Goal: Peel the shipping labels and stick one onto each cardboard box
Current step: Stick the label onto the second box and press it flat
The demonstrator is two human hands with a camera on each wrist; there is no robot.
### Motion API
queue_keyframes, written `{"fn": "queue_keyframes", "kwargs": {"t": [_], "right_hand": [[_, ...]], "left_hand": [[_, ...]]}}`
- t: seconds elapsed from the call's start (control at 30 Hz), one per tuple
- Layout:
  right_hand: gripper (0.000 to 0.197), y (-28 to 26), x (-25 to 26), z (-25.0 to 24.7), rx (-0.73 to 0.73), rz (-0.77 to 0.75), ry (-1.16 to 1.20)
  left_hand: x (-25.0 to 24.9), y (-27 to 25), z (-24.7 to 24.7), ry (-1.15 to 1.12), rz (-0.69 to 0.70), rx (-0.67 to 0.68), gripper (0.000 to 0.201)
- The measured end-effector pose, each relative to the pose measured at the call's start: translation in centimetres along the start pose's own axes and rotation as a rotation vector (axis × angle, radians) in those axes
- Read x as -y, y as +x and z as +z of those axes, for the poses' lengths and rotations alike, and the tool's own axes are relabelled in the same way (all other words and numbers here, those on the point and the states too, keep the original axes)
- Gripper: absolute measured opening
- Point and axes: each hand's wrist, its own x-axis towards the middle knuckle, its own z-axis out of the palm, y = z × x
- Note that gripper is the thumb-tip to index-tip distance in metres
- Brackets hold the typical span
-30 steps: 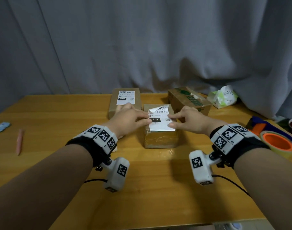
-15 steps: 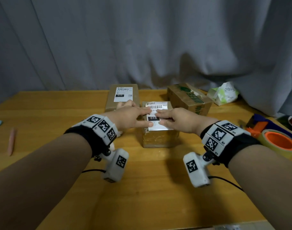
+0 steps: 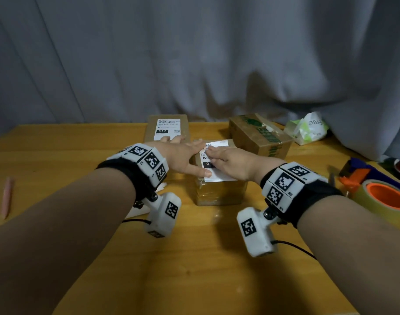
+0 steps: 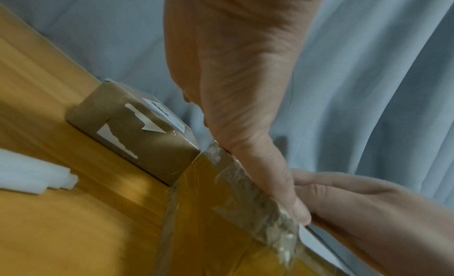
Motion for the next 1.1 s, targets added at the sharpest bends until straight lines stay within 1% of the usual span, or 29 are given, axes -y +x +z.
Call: {"fn": "queue_keyframes", "kwargs": {"t": [0.1,0.2,0.3,0.37,0.43,0.57,0.63,0.67,0.73,0.77,0.83,0.87,1.0,1.1], "right_hand": [[0.051,0.8,0.6,0.0,0.019,0.051,-0.076],[0.052,1.3,0.8,0.0,0.019,0.093,-0.098],[0.052,1.6,0.0,0.4,-0.017,0.123,-0.093],[0.052,1.5,-0.9,0.3,-0.040,0.144,-0.123],[0.053,1.3,-1.9,0.0,-0.036,0.162,-0.157],[0.054,0.8,-3.0,-1.2,-0.019,0.162,-0.243],[0.055,1.0,-2.7,-1.7,-0.061,0.104,-0.338],[0.055,1.2,-2.3,-1.7,-0.089,0.064,-0.367],[0.055,1.6,-1.7,-1.1,-0.103,-0.008,-0.318],[0.055,1.7,-1.5,-0.6,-0.083,-0.013,-0.248],[0.055,1.9,-1.6,0.1,-0.039,0.025,-0.134],[0.055,2.0,-1.9,0.2,-0.029,0.050,-0.125],[0.058,1.6,-2.9,-0.8,-0.002,0.123,-0.198],[0.059,1.3,-3.2,-2.1,0.065,0.151,-0.346]], "left_hand": [[0.1,0.1,0.2,-0.037,-0.005,0.012,0.101],[0.2,0.3,0.3,-0.066,-0.001,0.006,0.101],[0.4,0.4,0.6,-0.094,-0.009,-0.002,0.101],[0.6,0.4,0.9,-0.120,-0.021,-0.015,0.104],[0.7,0.4,1.1,-0.140,-0.029,-0.021,0.110],[0.7,0.4,1.0,-0.107,-0.043,-0.029,0.108],[0.4,0.3,0.6,-0.111,-0.048,-0.082,0.101],[0.1,0.4,0.5,-0.138,-0.033,-0.137,0.091],[-0.6,0.6,0.7,-0.182,0.037,-0.232,0.071],[-0.9,0.8,0.9,-0.179,0.071,-0.234,0.067],[-1.0,1.2,1.4,-0.155,0.089,-0.194,0.068],[-0.8,1.4,1.5,-0.138,0.074,-0.183,0.069],[-0.3,1.5,1.5,-0.077,-0.001,-0.186,0.073],[-0.4,1.4,2.0,-0.168,0.013,-0.217,0.060]]}}
